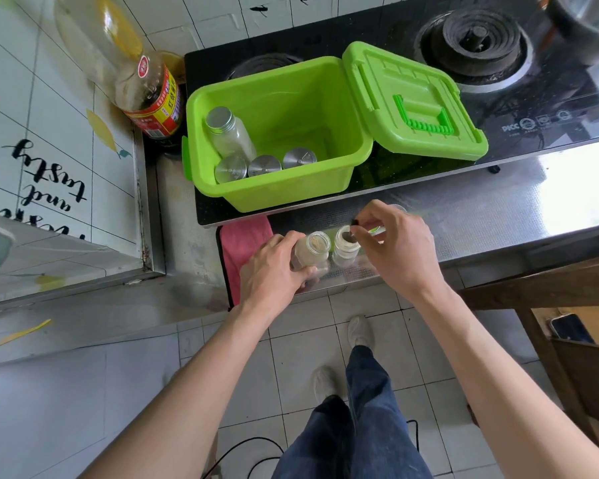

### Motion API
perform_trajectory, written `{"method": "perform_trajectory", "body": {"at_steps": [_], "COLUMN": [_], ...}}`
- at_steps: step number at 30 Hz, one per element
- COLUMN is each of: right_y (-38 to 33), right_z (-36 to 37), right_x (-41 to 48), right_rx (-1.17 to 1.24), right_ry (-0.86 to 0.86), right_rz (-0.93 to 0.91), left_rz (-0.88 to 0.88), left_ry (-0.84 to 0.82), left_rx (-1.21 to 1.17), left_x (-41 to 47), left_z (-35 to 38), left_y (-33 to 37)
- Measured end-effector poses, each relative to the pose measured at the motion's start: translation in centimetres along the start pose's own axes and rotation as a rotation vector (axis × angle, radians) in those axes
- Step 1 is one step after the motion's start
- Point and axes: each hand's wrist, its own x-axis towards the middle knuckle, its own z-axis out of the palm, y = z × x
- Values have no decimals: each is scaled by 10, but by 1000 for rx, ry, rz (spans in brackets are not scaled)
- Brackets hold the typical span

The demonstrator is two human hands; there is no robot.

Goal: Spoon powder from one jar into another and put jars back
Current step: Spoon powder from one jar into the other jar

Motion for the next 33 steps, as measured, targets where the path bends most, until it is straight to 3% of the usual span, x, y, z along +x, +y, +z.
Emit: {"method": "perform_trajectory", "body": {"at_steps": [7, 14, 19, 27, 33], "right_y": [2, -8, -15, -19, -12], "right_z": [-2, -13, -1, 27, 42], "right_x": [-3, -4, -8, -13, -11], "right_rx": [114, 482, 501, 290, 296], "right_ry": [94, 349, 235, 102, 24], "right_rz": [78, 241, 186, 74, 140], "left_rz": [-3, 6, 6, 5, 3], "left_ry": [-17, -19, -21, -12, -2], "left_rx": [-15, -26, -13, -20, -12], "left_x": [0, -2, -1, -1, -2], "left_z": [-2, -5, -3, -2, -1], "left_y": [1, 1, 2, 1, 0]}}
